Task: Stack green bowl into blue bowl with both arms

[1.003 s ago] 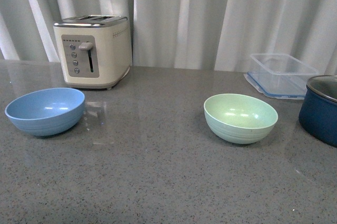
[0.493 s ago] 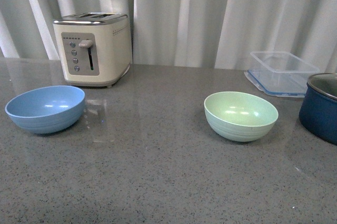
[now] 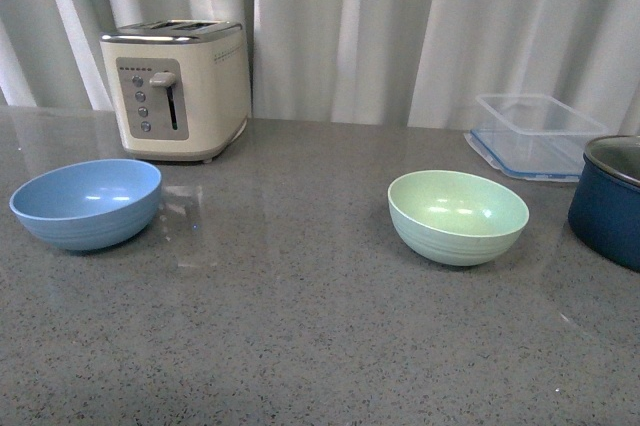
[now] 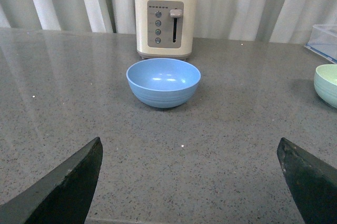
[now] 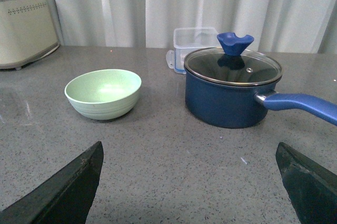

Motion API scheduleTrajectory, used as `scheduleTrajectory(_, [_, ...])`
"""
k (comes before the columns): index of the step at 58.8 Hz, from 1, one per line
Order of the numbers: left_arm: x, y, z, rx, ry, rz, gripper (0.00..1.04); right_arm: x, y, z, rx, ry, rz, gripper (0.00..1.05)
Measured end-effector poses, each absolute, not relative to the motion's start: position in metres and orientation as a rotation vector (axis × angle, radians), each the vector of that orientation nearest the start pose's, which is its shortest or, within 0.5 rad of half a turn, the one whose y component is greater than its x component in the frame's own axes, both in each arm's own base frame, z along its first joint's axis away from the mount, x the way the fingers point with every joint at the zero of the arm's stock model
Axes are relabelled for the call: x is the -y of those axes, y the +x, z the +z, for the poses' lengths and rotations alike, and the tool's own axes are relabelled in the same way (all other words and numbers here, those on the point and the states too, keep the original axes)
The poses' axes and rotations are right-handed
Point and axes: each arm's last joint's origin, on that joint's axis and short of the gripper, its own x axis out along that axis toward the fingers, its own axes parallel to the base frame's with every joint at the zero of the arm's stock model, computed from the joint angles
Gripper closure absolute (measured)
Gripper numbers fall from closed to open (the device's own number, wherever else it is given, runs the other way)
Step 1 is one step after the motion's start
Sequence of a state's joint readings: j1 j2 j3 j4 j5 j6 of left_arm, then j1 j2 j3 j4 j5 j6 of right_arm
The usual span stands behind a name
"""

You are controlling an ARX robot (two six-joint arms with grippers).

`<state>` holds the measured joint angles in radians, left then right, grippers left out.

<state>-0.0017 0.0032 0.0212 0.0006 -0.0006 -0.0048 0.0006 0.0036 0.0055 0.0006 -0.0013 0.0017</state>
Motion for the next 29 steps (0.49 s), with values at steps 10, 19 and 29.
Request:
scheduleTrajectory(10, [0.000, 0.097, 0.168, -0.022, -0.005, 0.047, 0.07, 0.000, 0.098, 0.165, 0.002, 0.002, 0.002, 0.10])
scheduleTrajectory(19, [-0.002, 0.111, 0.177, -0.144, -0.001, 0.192, 0.07, 0.000, 0.098, 0.165, 0.002, 0.002, 0.002, 0.10])
scheduleTrajectory(29, [-0.012, 0.135, 0.220, -0.145, -0.049, 0.229, 0.07, 0.000, 0.098, 0.165, 0.002, 0.002, 0.002, 0.10])
